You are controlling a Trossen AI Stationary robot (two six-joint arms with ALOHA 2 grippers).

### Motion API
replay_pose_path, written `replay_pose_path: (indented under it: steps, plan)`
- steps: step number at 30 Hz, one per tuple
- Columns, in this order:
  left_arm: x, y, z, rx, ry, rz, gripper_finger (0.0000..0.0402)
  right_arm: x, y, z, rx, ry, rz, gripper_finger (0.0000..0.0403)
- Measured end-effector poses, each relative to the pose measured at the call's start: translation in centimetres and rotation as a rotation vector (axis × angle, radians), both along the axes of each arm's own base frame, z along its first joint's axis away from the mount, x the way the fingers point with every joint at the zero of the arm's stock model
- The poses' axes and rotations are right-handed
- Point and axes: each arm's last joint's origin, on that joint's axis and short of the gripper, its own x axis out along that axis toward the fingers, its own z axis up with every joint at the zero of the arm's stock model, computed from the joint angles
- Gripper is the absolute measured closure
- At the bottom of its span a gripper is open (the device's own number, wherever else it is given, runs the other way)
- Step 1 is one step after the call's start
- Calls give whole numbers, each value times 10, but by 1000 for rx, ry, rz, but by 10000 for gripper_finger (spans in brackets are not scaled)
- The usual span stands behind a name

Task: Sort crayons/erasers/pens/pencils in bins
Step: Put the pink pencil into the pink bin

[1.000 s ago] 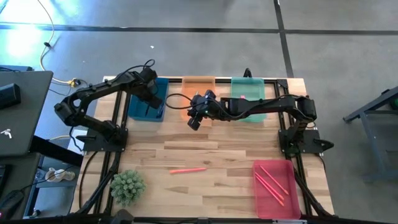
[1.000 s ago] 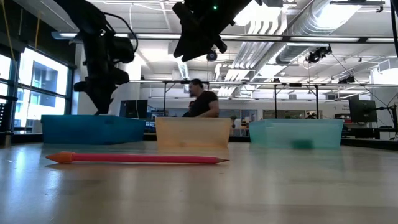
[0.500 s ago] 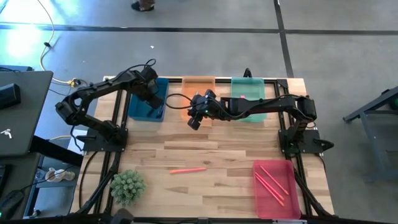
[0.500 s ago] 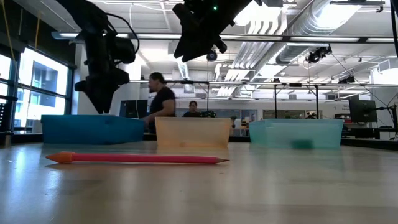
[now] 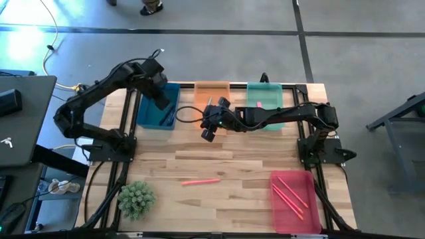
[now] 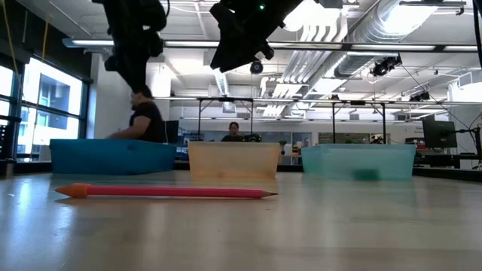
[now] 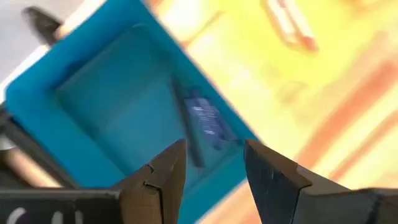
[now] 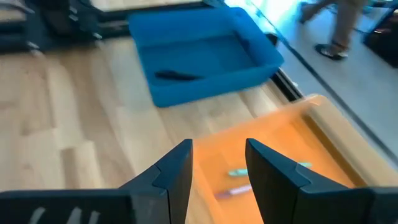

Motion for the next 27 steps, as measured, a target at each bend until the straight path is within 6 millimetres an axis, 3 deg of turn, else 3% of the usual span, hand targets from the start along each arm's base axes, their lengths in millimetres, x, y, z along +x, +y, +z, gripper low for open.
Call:
replay_pose_path:
  steps: [10, 18, 27]
  plan:
    - [15, -64, 22, 33, -127, -182, 253, -15, 16, 5, 3, 61, -58, 263]
    - [9, -120, -5, -15, -191, -275, 257, -24, 46, 12, 108, 60, 4, 263]
    - [15, -161, -22, -60, -295, -372, 266, -30, 94, 12, 207, 39, 71, 263]
